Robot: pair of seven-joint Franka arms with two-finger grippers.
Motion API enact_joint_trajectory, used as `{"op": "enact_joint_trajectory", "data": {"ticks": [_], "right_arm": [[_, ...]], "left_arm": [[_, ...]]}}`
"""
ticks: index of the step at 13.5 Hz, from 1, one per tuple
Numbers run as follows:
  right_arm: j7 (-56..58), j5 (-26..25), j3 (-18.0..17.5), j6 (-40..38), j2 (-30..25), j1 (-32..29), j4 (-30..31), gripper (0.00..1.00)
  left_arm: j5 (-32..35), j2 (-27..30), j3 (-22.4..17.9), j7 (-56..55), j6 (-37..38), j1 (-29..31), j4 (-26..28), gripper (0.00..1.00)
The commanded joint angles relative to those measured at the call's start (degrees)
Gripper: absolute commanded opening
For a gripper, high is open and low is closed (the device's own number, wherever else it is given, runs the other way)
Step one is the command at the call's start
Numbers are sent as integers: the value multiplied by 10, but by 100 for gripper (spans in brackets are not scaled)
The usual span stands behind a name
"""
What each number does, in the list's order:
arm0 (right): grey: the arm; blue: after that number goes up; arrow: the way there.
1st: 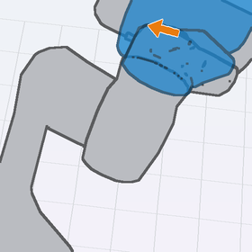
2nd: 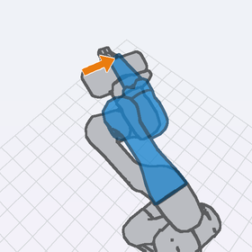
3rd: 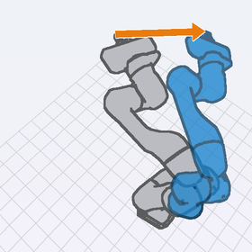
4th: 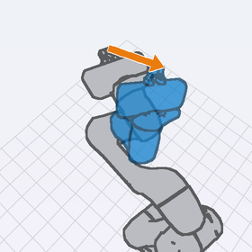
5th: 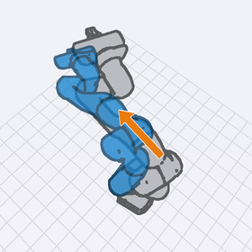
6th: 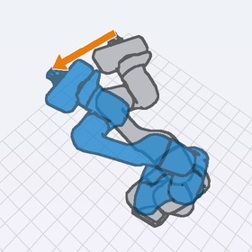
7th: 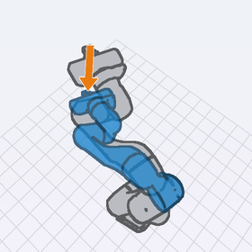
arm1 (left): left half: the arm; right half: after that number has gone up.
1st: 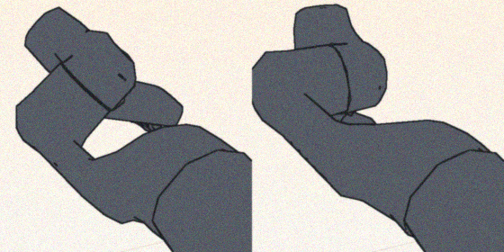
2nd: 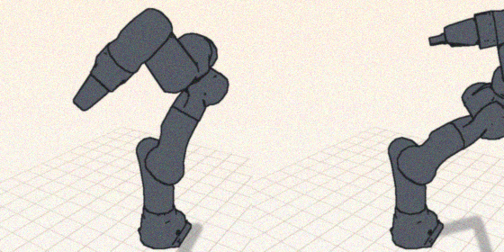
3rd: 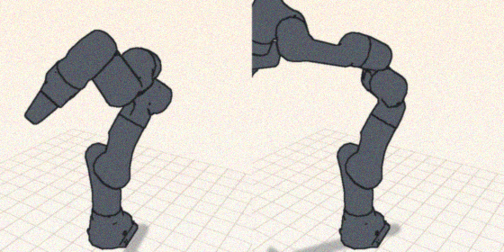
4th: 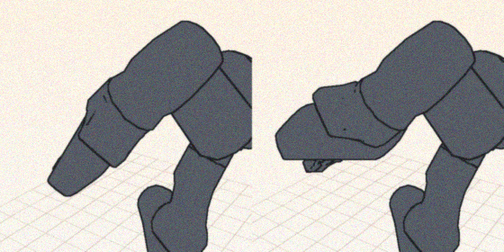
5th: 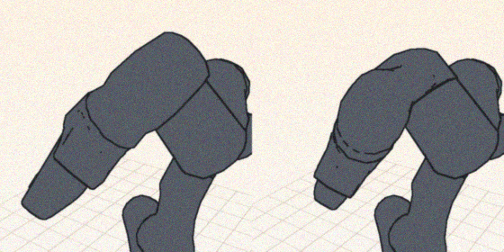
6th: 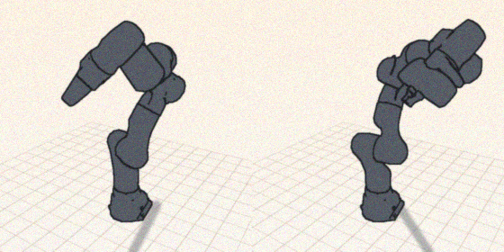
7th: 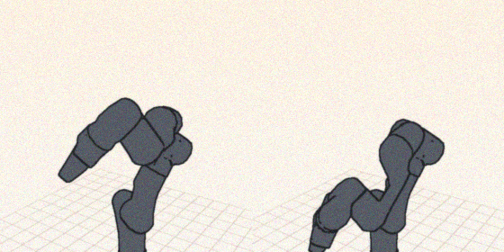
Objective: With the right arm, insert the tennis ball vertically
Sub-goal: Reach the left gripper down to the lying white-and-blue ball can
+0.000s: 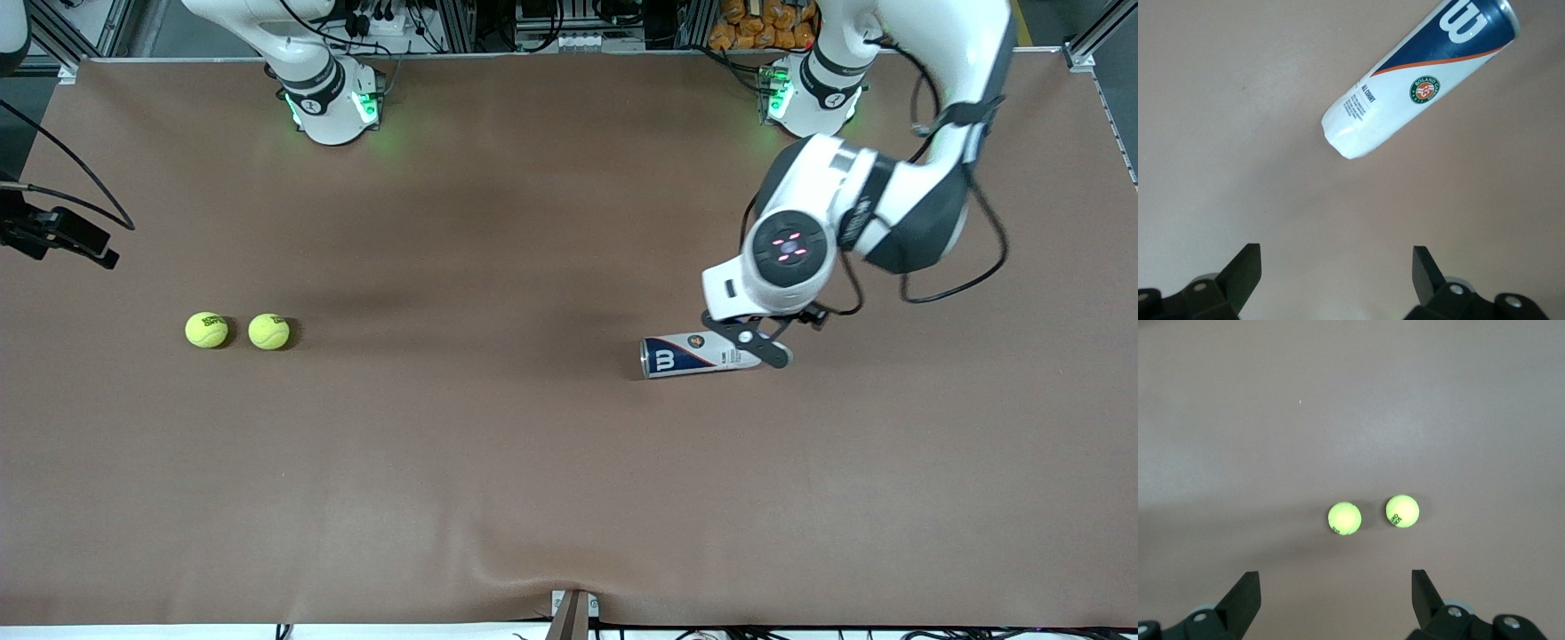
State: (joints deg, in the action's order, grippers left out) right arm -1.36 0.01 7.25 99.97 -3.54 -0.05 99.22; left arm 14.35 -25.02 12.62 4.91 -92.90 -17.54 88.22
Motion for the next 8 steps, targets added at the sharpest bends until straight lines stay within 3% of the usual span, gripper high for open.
{"op": "enact_joint_trajectory", "data": {"ticks": [1, 8], "right_arm": [[0, 8, 0, -8, 22, 3, -41, 100], [1, 9, 0, -38, 49, 11, -38, 100]], "left_arm": [[38, -23, 0, 49, -3, 2, -16, 100], [80, -85, 0, 121, -53, -31, -24, 100]]}}
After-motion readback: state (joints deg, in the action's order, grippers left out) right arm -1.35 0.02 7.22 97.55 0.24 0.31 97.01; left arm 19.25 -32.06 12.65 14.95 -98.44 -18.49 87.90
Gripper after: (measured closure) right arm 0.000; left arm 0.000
